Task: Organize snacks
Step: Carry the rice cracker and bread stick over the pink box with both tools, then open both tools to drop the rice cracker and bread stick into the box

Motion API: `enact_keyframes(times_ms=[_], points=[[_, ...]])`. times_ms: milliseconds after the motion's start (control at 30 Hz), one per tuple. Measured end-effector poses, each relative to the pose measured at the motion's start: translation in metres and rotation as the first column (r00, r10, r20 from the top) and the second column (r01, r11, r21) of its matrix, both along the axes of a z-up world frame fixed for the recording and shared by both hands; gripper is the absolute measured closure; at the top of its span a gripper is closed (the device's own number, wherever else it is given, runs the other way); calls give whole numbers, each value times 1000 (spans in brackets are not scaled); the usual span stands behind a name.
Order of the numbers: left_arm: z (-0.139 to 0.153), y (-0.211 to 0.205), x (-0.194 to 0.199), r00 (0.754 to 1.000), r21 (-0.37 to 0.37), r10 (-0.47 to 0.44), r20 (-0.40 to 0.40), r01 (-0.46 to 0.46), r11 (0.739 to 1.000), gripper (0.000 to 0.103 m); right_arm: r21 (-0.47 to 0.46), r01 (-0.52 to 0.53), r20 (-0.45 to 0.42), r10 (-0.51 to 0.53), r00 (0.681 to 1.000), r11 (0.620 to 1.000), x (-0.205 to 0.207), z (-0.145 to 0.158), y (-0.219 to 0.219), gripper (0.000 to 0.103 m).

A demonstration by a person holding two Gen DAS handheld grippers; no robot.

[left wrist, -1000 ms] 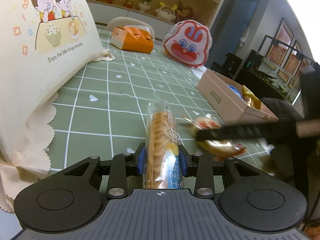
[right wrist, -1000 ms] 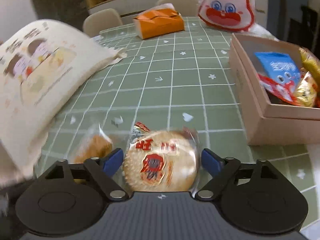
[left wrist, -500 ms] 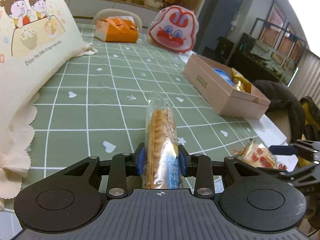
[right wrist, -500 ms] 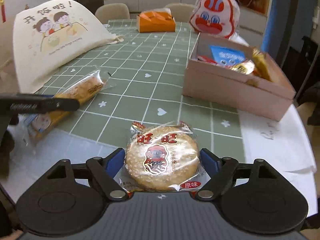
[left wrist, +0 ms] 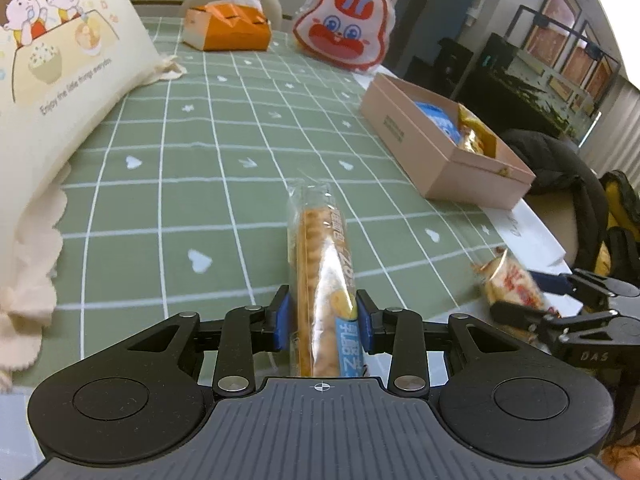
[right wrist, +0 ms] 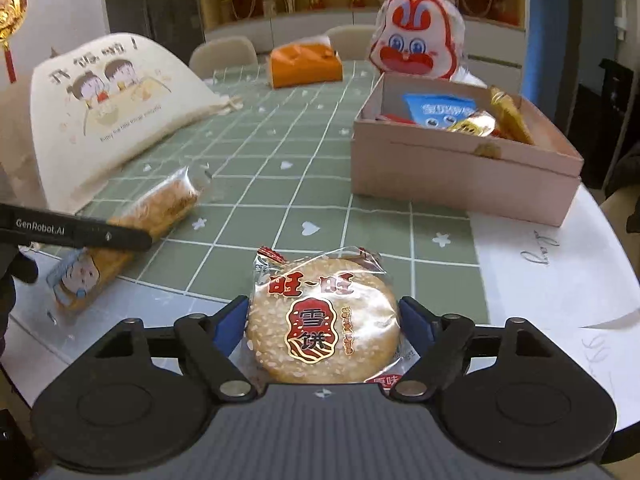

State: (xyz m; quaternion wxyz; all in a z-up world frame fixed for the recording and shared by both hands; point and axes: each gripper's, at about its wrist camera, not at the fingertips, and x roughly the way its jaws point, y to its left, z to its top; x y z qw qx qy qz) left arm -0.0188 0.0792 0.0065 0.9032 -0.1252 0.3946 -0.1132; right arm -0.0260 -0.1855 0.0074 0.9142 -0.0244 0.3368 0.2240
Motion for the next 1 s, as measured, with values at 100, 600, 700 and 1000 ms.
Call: enact_keyframes(times_ms=[100,600,700,1000], points=[[4,-14,-10,1000,17,-18,2,18,1000,69,11,5,30,-5,1000,1000,-11,7,-18,24],[178,-123,102,911,-73,-105,399,145,987,68,138,183,311,-218,925,973,31,170,-124,24],[155,-149,167,932,-84,-132,338,170,982,65,134,209,318,-242,917,969,52,177,-127,24],[83,-110,225,981,-218,-7,195,50,975,68,71,242,221,-252,942,968,110,141,-125,24]])
